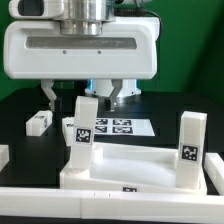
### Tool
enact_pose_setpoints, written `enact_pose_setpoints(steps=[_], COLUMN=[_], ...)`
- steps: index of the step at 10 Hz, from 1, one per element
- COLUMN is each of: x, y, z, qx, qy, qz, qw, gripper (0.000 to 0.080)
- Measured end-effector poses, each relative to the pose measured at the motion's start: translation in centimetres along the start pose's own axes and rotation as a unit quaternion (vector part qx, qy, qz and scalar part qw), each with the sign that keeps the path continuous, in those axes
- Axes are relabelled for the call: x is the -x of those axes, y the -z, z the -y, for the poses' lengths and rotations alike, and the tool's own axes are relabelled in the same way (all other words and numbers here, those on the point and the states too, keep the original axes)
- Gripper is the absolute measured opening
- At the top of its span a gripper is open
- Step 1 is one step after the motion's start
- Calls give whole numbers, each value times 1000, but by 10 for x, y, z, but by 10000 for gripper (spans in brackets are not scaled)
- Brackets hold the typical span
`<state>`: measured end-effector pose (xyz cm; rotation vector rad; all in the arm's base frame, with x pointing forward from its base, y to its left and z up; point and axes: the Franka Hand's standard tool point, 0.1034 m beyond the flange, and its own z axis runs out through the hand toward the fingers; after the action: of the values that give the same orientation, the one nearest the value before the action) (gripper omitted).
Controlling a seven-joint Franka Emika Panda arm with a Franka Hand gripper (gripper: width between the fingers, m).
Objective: Assemble desk
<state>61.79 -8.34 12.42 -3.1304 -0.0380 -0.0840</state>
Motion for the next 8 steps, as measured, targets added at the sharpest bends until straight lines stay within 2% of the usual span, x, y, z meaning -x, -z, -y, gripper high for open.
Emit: enact_pose_setpoints(steps=[1, 2, 3, 8], x=[0, 0, 0, 0], y=[0, -1, -1, -1], z=[0, 0, 0, 1], qx=[0, 1, 1, 0], qy=[0, 0, 0, -50], qz=[0, -2, -2, -2], qw=[1000, 1000, 1000, 999], gripper=[404, 404, 290, 290])
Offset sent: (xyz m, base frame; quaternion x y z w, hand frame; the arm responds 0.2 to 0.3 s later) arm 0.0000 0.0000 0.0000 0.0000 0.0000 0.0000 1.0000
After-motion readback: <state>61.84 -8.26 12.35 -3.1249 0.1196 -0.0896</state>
